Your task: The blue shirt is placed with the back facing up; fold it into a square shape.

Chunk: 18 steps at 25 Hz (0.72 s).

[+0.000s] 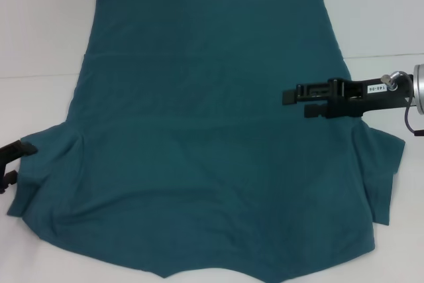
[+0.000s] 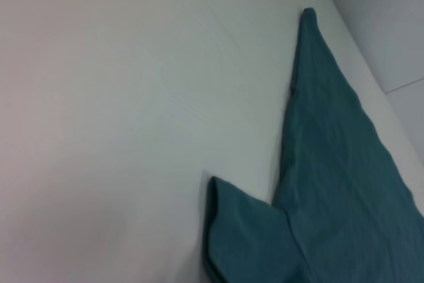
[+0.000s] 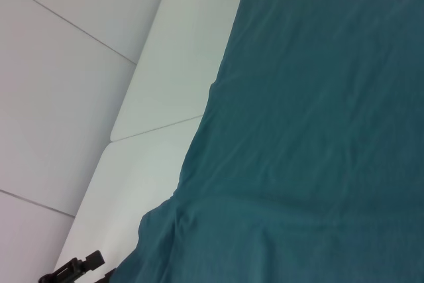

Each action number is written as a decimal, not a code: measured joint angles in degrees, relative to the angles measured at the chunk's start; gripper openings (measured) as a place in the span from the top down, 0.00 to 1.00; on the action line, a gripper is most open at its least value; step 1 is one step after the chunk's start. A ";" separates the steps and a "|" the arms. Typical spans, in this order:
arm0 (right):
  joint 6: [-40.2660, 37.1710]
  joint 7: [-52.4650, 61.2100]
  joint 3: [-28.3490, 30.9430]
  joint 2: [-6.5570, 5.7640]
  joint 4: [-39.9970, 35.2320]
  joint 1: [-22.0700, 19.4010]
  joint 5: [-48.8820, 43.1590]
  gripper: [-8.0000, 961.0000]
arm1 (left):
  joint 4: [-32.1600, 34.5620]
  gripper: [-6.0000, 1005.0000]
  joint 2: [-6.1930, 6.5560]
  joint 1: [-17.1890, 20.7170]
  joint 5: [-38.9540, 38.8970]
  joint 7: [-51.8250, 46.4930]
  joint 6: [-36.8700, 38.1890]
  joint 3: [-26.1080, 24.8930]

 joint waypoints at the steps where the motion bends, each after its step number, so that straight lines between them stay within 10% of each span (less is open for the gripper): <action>1: -0.02 0.00 0.01 0.00 -0.08 0.00 0.00 0.07 | -0.20 0.21 -0.05 -0.12 0.01 0.03 -0.39 0.38; 11: -0.27 -0.07 0.18 -0.04 -0.28 0.01 0.00 0.07 | -0.26 0.24 -0.20 -0.45 -0.35 -0.09 -0.80 1.53; 18: -0.37 -0.16 0.74 -0.04 -0.38 -0.04 0.00 0.07 | -0.39 0.48 -0.11 -0.68 -0.15 -0.30 -0.84 1.72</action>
